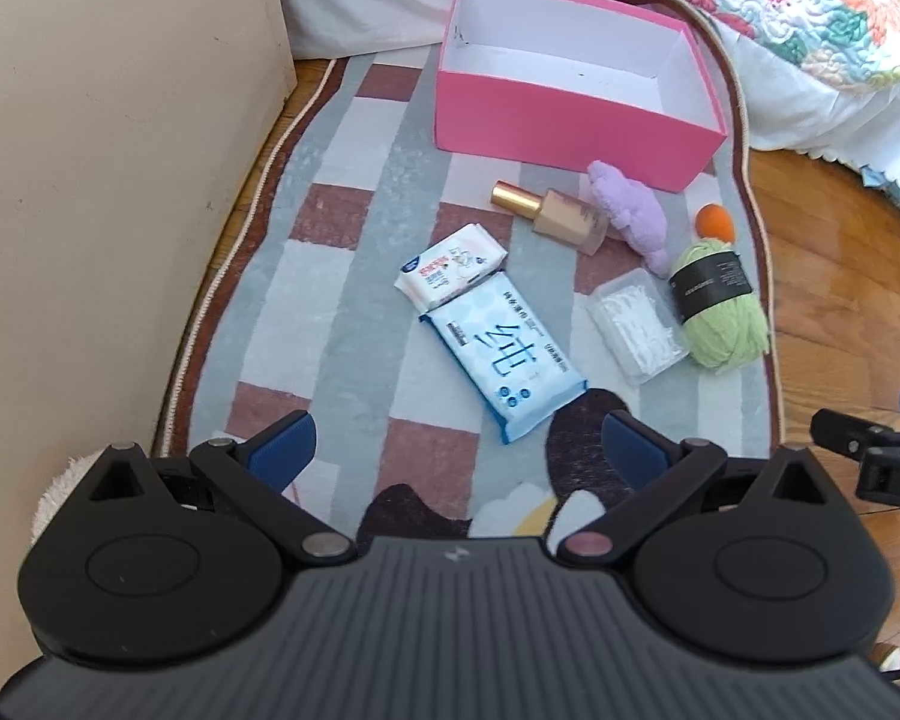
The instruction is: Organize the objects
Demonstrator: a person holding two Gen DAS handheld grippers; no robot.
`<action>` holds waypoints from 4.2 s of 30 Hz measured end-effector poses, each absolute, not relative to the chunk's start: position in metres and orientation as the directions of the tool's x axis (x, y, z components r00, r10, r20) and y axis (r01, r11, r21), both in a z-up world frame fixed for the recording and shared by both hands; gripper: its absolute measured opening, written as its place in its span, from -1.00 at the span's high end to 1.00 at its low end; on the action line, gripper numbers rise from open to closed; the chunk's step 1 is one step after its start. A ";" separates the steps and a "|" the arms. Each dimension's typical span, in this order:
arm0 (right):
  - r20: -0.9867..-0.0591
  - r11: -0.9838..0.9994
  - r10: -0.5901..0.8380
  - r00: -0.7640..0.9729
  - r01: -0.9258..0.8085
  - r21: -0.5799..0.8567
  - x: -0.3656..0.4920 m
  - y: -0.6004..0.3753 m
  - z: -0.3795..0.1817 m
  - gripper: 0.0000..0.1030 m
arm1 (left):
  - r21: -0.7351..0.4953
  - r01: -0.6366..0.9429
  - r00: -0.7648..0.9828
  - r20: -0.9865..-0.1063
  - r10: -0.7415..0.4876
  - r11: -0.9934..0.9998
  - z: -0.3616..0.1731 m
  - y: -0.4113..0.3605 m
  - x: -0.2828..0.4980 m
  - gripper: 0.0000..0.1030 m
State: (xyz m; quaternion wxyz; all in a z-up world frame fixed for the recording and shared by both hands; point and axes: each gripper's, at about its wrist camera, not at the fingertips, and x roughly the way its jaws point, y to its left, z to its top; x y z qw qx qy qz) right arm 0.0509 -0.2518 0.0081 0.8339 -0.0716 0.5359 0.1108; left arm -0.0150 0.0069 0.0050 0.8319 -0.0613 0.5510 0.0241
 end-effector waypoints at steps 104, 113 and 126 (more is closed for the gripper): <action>-0.894 0.585 0.409 0.183 -0.805 0.102 0.077 -0.114 -0.159 -0.45 | -0.396 -0.356 0.338 -0.899 -0.278 0.847 -0.177 0.032 0.074 0.21; -0.873 0.626 0.450 0.190 -0.764 0.156 0.076 -0.127 -0.160 -0.33 | -0.415 -0.386 0.380 -0.885 -0.268 0.824 -0.179 0.032 0.067 0.24; -0.870 0.656 0.461 0.176 -0.728 0.200 0.071 -0.144 -0.138 -0.20 | -0.444 -0.290 0.372 -0.869 -0.327 0.848 -0.152 0.018 0.058 0.25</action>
